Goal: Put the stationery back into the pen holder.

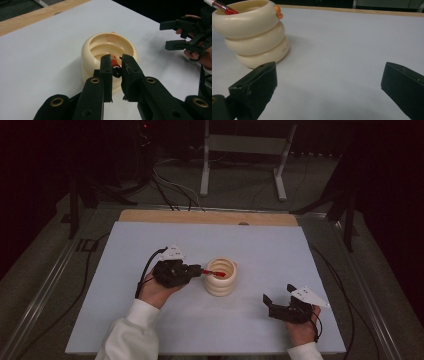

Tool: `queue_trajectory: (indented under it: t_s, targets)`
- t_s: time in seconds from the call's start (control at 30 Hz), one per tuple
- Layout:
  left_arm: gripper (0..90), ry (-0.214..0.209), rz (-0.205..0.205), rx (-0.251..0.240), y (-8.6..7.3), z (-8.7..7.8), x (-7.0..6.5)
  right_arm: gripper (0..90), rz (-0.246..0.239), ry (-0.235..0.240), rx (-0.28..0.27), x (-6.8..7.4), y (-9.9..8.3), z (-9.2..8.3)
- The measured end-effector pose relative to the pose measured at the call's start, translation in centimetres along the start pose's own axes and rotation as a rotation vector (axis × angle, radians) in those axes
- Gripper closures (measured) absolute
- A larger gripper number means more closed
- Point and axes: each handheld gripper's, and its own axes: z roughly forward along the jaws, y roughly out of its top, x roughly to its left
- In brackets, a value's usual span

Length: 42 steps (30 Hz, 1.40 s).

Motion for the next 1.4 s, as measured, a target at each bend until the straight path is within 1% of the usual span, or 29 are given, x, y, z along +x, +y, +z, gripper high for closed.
queue_trajectory:
  t_s: [0.17,0.43,0.6,0.87,1.1,1.23,1.27,1.33,1.4]
  targets:
    - [80.5,0.002,0.002,0.001,0.1,0.2,0.0,0.7,0.0,0.0,0.001,0.0,0.0,0.0]
    - [80.4,-0.002,0.0,0.002,0.5,1.3,-0.1,0.7,0.002,0.001,0.003,0.0,0.0,0.0]
    - [80.4,0.006,0.005,0.017,0.6,2.1,-0.2,0.7,0.002,0.002,0.004,0.0,0.0,0.0]
    - [80.4,0.016,-0.004,0.026,0.5,3.0,0.0,0.7,0.003,0.002,0.003,0.0,0.0,0.0]
    - [80.2,0.022,0.001,0.041,0.4,3.9,0.0,0.7,0.004,0.0,0.003,0.0,-0.1,-0.1]
    - [79.9,0.026,-0.008,0.048,0.2,4.5,0.1,0.7,0.003,0.001,0.003,0.0,-0.1,-0.1]
    - [79.3,0.024,-0.007,0.047,0.1,4.6,0.1,0.7,0.002,0.0,0.002,-0.1,-0.1,-0.1]
    - [70.1,0.029,-0.018,0.038,0.0,4.7,0.1,0.7,0.002,0.0,0.001,-0.1,-0.1,-0.1]
    - [63.2,0.023,-0.022,0.028,0.0,4.6,0.2,0.7,0.004,-0.001,0.0,-0.1,-0.1,-0.1]
